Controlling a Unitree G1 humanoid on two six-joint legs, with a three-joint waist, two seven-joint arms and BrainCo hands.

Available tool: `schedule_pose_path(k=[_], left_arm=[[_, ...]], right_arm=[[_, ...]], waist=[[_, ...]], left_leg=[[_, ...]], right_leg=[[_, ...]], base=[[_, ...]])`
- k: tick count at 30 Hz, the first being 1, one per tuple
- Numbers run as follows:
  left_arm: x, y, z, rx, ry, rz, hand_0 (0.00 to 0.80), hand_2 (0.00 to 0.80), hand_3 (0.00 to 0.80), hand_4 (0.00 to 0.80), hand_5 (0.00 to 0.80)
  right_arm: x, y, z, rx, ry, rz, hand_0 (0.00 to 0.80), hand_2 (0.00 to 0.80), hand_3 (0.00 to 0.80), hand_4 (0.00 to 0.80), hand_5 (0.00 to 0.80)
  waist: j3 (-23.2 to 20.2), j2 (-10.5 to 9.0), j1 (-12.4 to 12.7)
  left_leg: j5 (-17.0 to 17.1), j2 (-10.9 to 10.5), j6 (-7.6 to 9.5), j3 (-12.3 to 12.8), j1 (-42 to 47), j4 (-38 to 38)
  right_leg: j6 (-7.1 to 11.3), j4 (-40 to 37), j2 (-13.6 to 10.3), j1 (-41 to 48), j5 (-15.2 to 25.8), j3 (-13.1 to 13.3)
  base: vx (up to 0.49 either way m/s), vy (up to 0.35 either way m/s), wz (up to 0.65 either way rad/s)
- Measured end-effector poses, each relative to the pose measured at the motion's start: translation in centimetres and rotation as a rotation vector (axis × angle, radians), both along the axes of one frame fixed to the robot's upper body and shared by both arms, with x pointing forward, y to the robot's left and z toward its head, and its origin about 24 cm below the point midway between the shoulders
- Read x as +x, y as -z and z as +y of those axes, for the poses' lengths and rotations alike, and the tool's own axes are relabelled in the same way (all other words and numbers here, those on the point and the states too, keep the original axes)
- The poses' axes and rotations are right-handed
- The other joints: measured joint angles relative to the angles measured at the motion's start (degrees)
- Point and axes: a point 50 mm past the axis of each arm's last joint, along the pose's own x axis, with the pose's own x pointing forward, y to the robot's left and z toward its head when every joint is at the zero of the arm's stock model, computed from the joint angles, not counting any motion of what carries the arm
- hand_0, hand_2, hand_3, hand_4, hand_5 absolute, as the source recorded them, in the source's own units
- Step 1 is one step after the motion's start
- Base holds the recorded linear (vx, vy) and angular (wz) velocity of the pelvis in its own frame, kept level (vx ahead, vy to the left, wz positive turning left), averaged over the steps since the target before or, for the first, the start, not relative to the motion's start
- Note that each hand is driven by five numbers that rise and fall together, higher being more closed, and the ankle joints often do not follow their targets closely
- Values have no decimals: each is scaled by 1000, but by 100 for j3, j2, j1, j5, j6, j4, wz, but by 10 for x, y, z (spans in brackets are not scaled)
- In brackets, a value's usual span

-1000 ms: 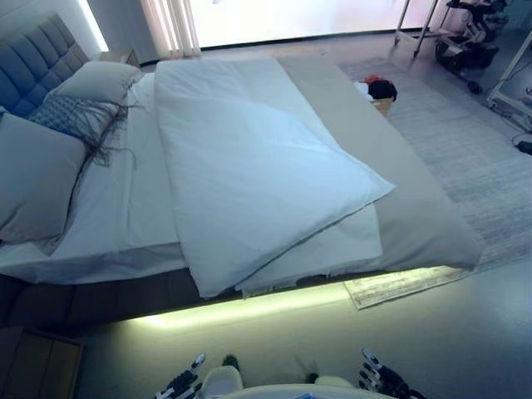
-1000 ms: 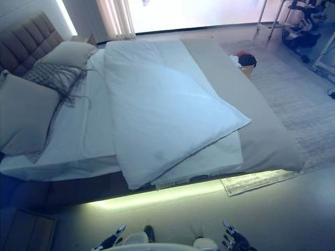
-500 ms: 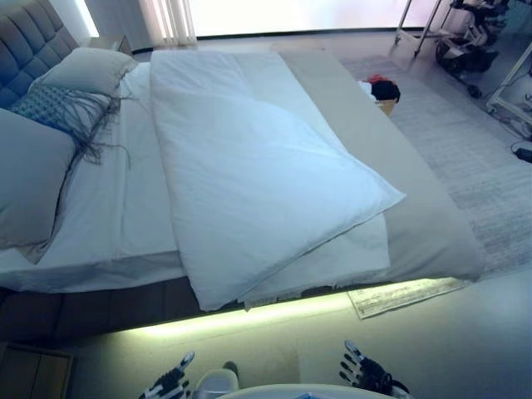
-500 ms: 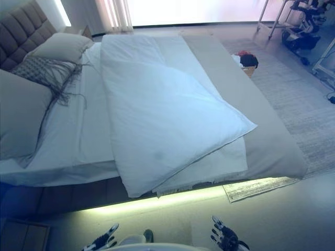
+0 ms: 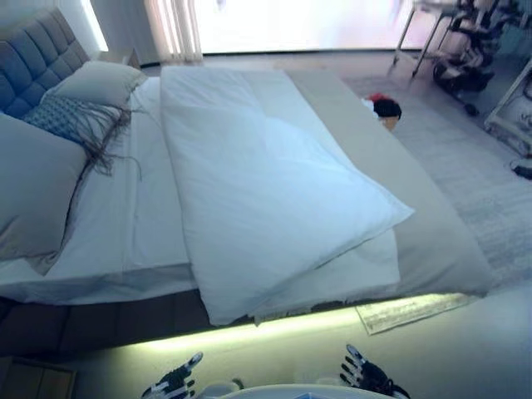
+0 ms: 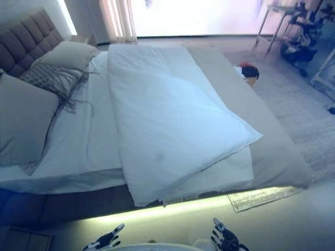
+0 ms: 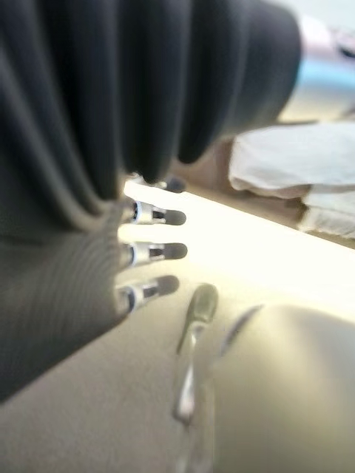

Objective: Make the bed neatly

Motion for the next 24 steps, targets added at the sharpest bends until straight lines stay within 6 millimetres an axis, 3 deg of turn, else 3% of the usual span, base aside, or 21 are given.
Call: schedule_pose_path(k=[1,3,5,7,8,10,12,17,19,21,24], left_arm=[[1,-1,4,10,1,-4,0,0,0,0,0],[10,-3,4,13,10,-25,0,0,0,0,0],[27,-5,1,12,39,-61,0,0,0,0,0],[30,-7,2,17,42,-81,0,0,0,0,0],[27,-5,-1,12,34,-82,0,0,0,0,0],[13,0,-13,-22,30,-59,0,0,0,0,0],[3,4,-24,-49,30,-35,0,0,0,0,0],[3,4,-25,-53,41,-37,0,0,0,0,0],[8,3,-23,-46,42,-50,0,0,0,0,0],[15,1,-21,-38,28,-82,0,0,0,0,0],[21,0,-23,-37,35,-97,0,0,0,0,0]], right_arm=[[3,-1,0,2,5,-9,0,0,0,0,0],[13,-2,1,4,7,-31,0,0,0,0,0],[29,-5,4,0,-3,-63,0,0,0,0,0],[24,-3,9,4,5,-46,0,0,0,0,0],[28,-4,9,1,5,-52,0,0,0,0,0],[36,-7,7,-3,-1,-84,0,0,0,0,0],[39,-9,3,-7,-9,-107,0,0,0,0,0],[34,-9,-4,-16,-14,-105,0,0,0,0,0],[34,-9,-3,-14,-22,-104,0,0,0,0,0],[28,-7,-2,-13,-29,-82,0,0,0,0,0],[28,-7,-2,-9,-7,-84,0,0,0,0,0]], waist=[[11,-21,-1],[97,-58,-32],[342,-84,-168],[353,-241,-133],[415,-184,-115],[438,111,-120],[404,265,-132],[348,235,-124],[372,170,-105],[445,-17,-116],[421,81,-87]], left_leg=[[29,16,-42,13,1,-34],[80,29,-91,-44,-108,-107],[139,38,-205,-220,-113,-97],[-15,-53,-366,-314,20,-12],[-125,46,-460,-328,112,78],[-302,361,-649,-271,214,207],[-348,513,-716,-237,296,303],[-345,607,-723,-235,344,592],[-354,590,-797,-284,218,981],[-468,530,-1010,-402,-254,1868],[-411,865,-1009,-307,-558,1154]], right_leg=[[82,-551,-3,-190,65,-91],[362,-1665,80,-443,643,-160],[289,-1747,115,-548,1100,-126],[210,-1739,128,-305,1249,-149],[-58,-1846,204,-120,1361,-136],[-203,-2052,498,144,1328,-285],[-280,-2217,679,368,1337,-369],[-411,-2547,806,751,1340,-429],[-399,-2652,738,878,1302,-467],[-411,-2776,566,1036,1299,-461],[-365,-2790,549,1011,1262,-542]], base=[[-7,-292,-5],[5,-213,10],[196,-183,55],[283,-139,36],[306,-113,6],[298,-80,-3],[242,-27,7],[182,54,2],[117,152,17],[127,244,17],[70,281,12]])
